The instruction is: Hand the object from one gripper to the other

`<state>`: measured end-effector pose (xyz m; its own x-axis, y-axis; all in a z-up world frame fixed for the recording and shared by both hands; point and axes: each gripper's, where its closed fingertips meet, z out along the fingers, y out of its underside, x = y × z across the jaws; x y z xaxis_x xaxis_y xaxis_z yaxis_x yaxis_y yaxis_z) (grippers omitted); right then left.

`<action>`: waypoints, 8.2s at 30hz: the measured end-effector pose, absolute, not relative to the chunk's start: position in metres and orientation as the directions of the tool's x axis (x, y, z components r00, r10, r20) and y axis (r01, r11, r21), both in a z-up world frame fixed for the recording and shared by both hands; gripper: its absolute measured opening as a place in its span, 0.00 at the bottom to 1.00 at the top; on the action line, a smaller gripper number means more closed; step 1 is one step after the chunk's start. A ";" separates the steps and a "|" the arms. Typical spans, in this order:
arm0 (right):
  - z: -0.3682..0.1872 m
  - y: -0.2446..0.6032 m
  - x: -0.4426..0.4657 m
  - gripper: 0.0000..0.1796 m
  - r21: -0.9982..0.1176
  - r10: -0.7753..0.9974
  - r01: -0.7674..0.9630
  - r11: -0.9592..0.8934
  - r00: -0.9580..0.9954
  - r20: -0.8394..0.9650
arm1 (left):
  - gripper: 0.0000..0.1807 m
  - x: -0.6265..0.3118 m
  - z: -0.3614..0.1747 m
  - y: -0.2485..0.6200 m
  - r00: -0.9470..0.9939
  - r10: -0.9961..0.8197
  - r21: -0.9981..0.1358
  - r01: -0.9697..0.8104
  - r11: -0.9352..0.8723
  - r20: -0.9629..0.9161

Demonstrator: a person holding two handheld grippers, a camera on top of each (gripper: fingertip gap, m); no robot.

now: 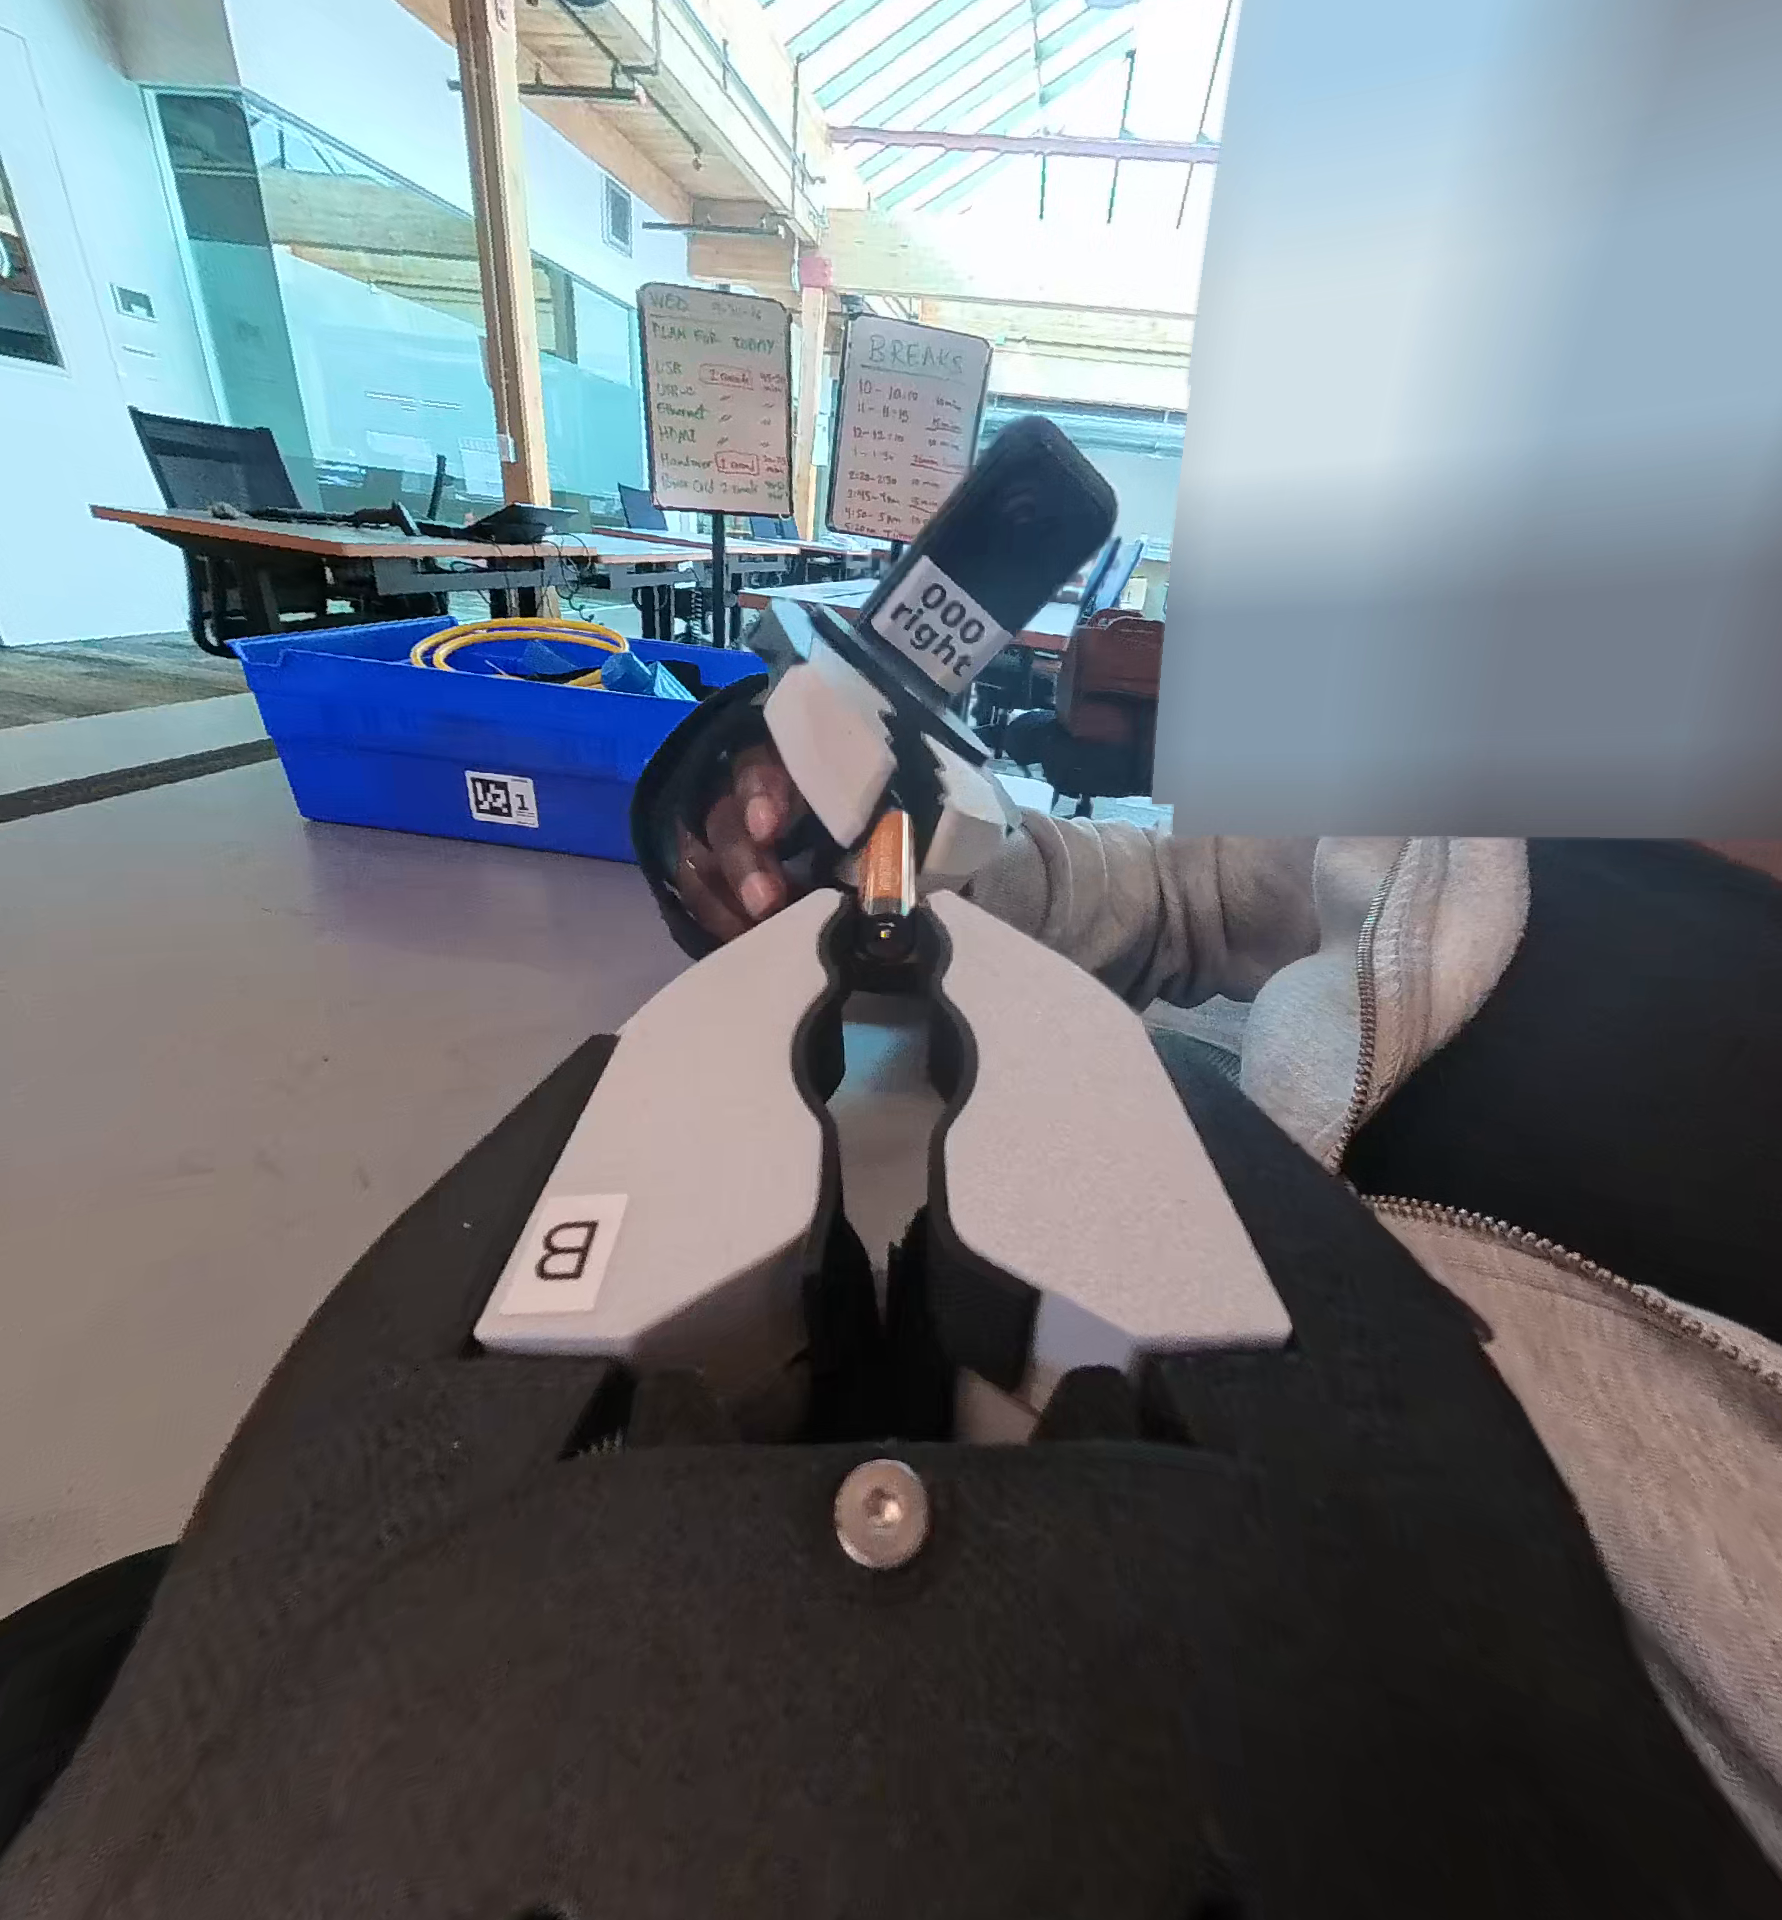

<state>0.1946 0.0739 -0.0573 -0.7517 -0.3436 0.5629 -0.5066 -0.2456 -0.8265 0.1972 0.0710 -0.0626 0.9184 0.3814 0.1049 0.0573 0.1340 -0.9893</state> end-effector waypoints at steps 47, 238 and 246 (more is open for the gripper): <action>-0.056 0.074 0.193 0.06 -0.850 -0.359 -0.469 -0.242 -0.770 0.527 | 0.06 0.196 -0.057 0.075 0.915 0.378 -0.980 0.077 0.181 0.142; 0.015 0.281 -0.066 0.38 -0.993 0.745 -0.032 -0.115 -0.663 -0.065 | 0.08 0.058 -0.191 -0.252 0.153 0.977 0.074 0.987 -0.143 -0.146; 0.019 0.273 -0.058 0.36 -0.992 0.718 -0.071 -0.104 -0.695 -0.026 | 0.06 0.038 -0.130 -0.216 0.202 0.941 -0.368 0.881 -0.296 -0.272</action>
